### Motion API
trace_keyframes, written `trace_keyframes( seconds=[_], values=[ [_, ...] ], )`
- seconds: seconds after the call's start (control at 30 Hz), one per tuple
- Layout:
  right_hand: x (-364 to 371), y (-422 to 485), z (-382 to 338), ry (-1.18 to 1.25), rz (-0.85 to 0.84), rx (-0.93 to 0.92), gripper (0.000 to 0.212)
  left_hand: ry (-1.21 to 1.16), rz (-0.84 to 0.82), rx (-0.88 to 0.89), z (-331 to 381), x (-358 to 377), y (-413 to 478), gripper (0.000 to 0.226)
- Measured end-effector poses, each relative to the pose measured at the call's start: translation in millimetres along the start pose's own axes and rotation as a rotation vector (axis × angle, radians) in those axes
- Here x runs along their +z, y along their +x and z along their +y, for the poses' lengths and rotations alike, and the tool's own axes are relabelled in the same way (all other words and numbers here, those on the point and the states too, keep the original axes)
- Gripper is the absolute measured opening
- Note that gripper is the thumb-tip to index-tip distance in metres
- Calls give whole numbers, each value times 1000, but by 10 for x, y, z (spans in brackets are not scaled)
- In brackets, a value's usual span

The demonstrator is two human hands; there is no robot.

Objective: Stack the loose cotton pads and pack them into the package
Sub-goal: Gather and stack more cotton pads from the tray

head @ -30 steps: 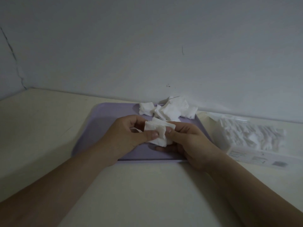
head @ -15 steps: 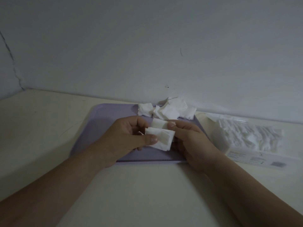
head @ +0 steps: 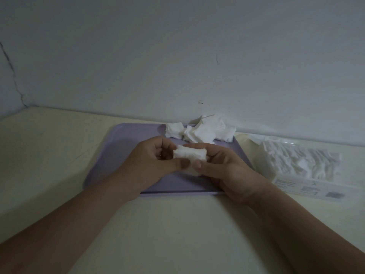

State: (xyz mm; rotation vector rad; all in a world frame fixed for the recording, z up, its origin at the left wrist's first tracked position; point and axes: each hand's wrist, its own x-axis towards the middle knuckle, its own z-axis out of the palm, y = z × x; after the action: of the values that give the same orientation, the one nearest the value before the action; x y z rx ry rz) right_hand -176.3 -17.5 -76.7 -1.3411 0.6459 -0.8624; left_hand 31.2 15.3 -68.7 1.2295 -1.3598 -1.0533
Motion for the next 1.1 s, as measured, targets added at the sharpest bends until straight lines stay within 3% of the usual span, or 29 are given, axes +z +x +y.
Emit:
trace_keyframes(
  seconds=[0.1, 0.2, 0.37, 0.63, 0.7, 0.77, 0.87, 1.0, 1.1],
  values=[
    [-5, -3, 38, -122, 36, -35, 28, 103, -63, 79, -25, -1, -4, 38],
    [9, 16, 52, -210, 84, -80, 31, 139, -80, 147, -62, 20, 2, 29],
    [60, 31, 114, -525, 248, -142, 36, 168, -34, 131, -122, 24, 12, 16],
    [168, -14, 9, -758, 140, -62, 55, 263, -51, 114, -51, 40, 0, 20],
    [173, -8, 11, -799, 271, -114, 47, 220, 33, 74, -50, 15, 44, 16],
    [158, 9, 22, -770, 475, -169, 36, 413, 192, 135, -115, -68, 130, 14],
    [155, 17, 32, -633, 657, -147, 35, 835, 129, 225, -202, -160, 162, 52],
    [148, 25, 42, -497, 754, -130, 36, 994, 26, 195, -207, -114, 156, 56],
    [134, 27, 45, -425, 754, -95, 35, 918, 67, 248, -201, -124, 173, 53]
  ],
)
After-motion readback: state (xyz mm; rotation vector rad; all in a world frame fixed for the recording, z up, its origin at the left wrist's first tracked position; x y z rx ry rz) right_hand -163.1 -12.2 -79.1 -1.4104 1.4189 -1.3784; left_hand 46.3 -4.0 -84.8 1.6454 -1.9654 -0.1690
